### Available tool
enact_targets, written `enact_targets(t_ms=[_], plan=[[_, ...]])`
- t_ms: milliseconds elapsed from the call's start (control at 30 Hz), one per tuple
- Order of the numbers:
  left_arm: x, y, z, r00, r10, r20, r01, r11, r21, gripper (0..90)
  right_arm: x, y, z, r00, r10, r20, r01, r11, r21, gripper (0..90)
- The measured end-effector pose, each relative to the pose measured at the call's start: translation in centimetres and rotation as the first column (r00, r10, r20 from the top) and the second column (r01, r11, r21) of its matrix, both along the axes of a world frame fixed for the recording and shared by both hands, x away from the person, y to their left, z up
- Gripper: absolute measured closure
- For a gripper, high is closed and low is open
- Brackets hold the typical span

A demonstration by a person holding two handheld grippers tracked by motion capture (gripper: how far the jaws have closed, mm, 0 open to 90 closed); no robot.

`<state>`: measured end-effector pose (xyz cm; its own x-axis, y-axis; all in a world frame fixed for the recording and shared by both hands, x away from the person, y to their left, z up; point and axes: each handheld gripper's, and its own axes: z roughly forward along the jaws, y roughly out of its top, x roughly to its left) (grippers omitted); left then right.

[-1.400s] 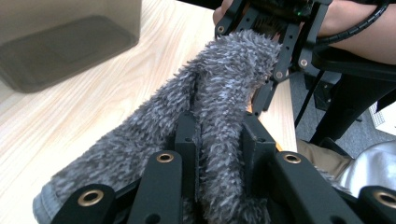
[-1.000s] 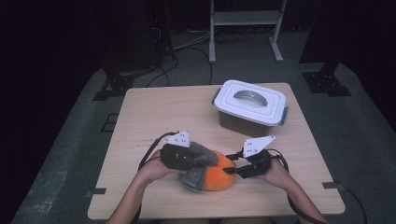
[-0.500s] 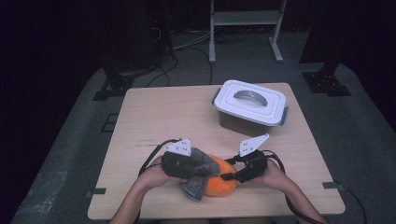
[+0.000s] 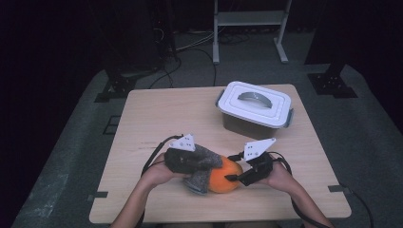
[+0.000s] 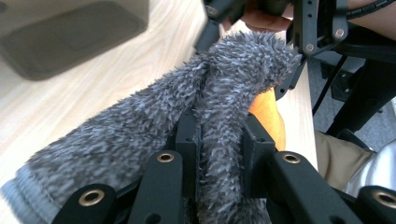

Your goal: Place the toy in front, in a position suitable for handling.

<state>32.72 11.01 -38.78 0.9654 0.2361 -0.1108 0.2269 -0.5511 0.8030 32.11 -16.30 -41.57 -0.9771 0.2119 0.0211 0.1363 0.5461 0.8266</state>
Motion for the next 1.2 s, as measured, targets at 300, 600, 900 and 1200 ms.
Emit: enact_targets(t_ms=[300, 600, 900, 1200], plan=[[-0.2, 1.4, 0.2, 1.0, -0.001, 0.004, 0.001, 0.9985, 0.055, 72.6, -0.5, -0.3, -0.9, 0.9975, 0.069, 0.012, -0.069, 0.998, 0.002, 41.8], [0.3, 2.7, -0.7, 0.9984, -0.002, -0.056, 0.0, 0.9995, -0.03, 72.4, -0.1, -0.7, -0.9, 0.9975, 0.064, 0.032, -0.064, 0.998, 0.007, 40.8], [-0.4, 1.6, -1.3, 0.9963, -0.045, -0.074, 0.045, 0.999, -0.006, 72.6, 0.6, -1.2, -0.2, 0.9998, -0.008, 0.019, 0.008, 1.0, -0.022, 30.3], [-1.4, 1.4, -1.2, 0.9905, -0.1, -0.095, 0.099, 0.995, -0.011, 71.6, 0.4, -2.0, -0.7, 0.9961, 0.028, -0.083, -0.029, 0.999, -0.017, 30.7]])
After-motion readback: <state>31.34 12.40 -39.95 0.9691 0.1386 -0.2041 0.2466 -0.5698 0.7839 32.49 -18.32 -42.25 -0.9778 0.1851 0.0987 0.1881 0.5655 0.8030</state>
